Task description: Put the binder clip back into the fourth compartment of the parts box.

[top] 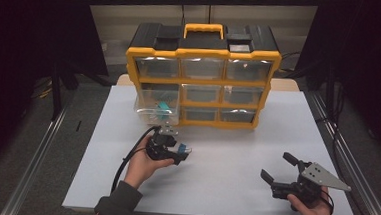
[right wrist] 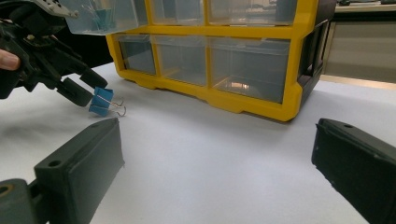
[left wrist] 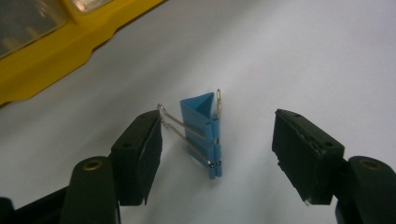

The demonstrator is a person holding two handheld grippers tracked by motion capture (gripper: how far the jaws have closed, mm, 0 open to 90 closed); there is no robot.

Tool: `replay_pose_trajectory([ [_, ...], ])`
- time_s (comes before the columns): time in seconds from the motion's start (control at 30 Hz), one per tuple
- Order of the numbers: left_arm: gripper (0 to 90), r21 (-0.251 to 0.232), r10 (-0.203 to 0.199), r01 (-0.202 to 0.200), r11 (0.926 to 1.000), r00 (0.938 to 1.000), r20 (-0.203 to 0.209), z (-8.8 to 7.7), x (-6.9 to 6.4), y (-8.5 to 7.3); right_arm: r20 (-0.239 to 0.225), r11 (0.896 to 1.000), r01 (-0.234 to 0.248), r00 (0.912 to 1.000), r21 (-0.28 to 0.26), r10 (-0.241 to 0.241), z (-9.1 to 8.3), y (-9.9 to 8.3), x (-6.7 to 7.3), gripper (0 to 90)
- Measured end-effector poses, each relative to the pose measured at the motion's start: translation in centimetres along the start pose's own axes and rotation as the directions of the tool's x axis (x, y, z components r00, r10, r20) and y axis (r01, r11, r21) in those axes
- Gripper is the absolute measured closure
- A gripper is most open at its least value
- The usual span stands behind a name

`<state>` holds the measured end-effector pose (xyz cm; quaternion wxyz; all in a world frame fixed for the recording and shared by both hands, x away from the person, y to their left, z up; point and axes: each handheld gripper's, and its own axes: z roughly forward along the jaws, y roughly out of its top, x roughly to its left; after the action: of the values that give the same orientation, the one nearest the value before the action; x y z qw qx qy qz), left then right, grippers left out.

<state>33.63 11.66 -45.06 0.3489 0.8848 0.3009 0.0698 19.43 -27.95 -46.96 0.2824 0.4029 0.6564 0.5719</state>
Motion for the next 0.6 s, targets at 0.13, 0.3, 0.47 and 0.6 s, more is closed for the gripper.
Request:
replay_pose_trajectory([
  [0.13,36.6,0.000,-0.006,0.006,1.0000,0.9999,-0.016,0.5,0.1,-0.2,0.002,1.000,0.000,1.0000,-0.001,0.000,0.0,0.0,0.0,1.5],
  [0.3,43.6,0.012,-0.016,0.017,0.9998,0.9997,-0.019,0.8,0.1,-0.3,0.004,1.000,-0.001,1.0000,0.000,0.001,0.0,0.0,0.0,1.5],
  [0.47,51.7,0.007,-0.019,0.019,0.9998,0.9998,-0.008,1.0,0.0,-0.5,0.003,1.000,-0.002,1.0000,-0.001,0.002,0.0,0.0,0.0,1.5],
  [0.6,59.1,0.016,-0.023,0.023,0.9996,0.9995,-0.020,1.0,0.2,-0.8,-0.001,1.000,0.002,1.0000,-0.001,-0.002,0.0,0.0,0.0,1.5],
])
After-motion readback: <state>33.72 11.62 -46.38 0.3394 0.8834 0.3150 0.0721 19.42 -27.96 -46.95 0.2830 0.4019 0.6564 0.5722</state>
